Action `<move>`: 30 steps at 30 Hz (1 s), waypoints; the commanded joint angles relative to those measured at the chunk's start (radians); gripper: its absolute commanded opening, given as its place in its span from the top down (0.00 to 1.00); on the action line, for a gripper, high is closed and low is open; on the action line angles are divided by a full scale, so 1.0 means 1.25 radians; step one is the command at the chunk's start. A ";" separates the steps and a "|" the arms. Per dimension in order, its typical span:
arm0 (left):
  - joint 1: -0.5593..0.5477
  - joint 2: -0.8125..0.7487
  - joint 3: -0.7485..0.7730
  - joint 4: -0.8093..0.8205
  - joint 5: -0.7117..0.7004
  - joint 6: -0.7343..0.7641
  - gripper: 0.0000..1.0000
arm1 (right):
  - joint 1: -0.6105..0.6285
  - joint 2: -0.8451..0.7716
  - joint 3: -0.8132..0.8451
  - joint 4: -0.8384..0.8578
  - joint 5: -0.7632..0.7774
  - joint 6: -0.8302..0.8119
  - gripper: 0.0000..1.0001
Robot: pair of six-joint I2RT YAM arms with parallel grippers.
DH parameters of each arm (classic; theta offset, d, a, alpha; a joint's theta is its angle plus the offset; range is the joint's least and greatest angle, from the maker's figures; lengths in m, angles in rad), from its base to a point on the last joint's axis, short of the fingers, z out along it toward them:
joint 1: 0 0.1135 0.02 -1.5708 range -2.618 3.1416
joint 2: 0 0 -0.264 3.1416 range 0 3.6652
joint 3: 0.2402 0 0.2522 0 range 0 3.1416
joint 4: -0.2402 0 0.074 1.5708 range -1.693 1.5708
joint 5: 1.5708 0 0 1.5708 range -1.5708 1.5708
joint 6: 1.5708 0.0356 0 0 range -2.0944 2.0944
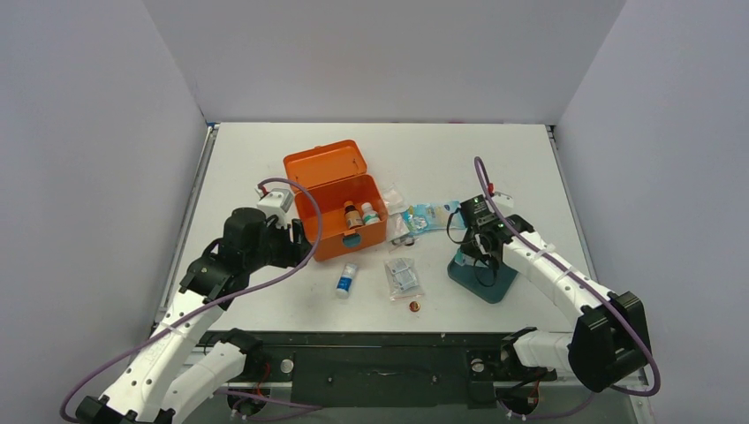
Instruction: Organize the medicine kit
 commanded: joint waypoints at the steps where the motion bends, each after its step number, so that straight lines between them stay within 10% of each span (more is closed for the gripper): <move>1: -0.010 -0.010 0.004 0.030 -0.008 0.007 0.46 | -0.010 -0.024 -0.032 0.033 -0.004 0.026 1.00; 30: -0.035 -0.017 0.003 0.024 -0.026 0.006 0.46 | -0.039 0.054 -0.135 0.177 0.060 0.269 1.00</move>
